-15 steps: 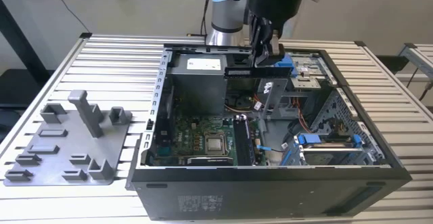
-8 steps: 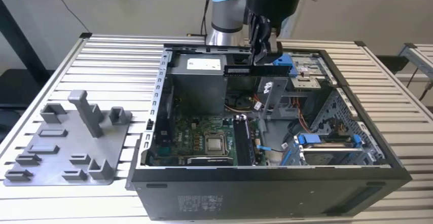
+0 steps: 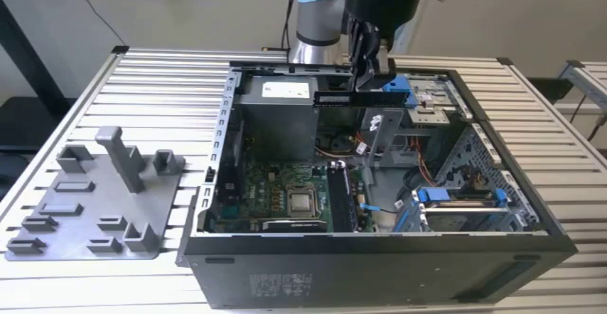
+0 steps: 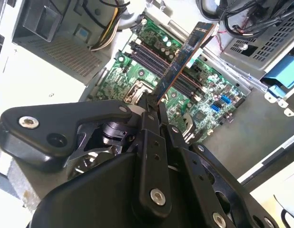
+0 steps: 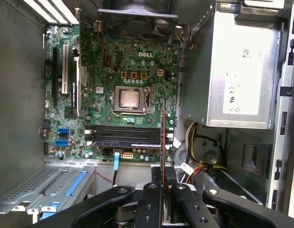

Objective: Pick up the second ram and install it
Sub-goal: 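Insert the second ram into the second slot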

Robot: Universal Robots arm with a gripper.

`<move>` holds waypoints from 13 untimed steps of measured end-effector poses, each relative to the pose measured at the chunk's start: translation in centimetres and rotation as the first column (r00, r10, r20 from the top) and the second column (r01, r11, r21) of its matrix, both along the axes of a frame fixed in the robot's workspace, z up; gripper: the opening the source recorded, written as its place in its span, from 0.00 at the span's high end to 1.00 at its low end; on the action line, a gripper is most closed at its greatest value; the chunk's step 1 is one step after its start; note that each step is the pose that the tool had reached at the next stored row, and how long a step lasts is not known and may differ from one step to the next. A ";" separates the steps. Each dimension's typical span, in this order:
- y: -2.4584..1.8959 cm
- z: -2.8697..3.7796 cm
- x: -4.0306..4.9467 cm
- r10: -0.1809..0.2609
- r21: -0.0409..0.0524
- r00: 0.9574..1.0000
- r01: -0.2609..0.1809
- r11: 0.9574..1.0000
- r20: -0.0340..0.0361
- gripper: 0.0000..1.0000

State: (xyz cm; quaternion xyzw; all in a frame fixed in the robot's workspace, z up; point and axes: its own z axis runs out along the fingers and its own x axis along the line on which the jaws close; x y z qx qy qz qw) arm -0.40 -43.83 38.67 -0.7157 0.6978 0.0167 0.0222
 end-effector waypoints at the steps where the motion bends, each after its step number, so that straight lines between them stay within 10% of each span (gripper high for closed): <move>1: 0.00 0.00 0.00 0.000 0.000 1.000 0.000 1.000 0.000 0.86; 13: 0.00 -0.04 0.00 -0.063 0.000 0.998 0.063 0.998 0.000 0.86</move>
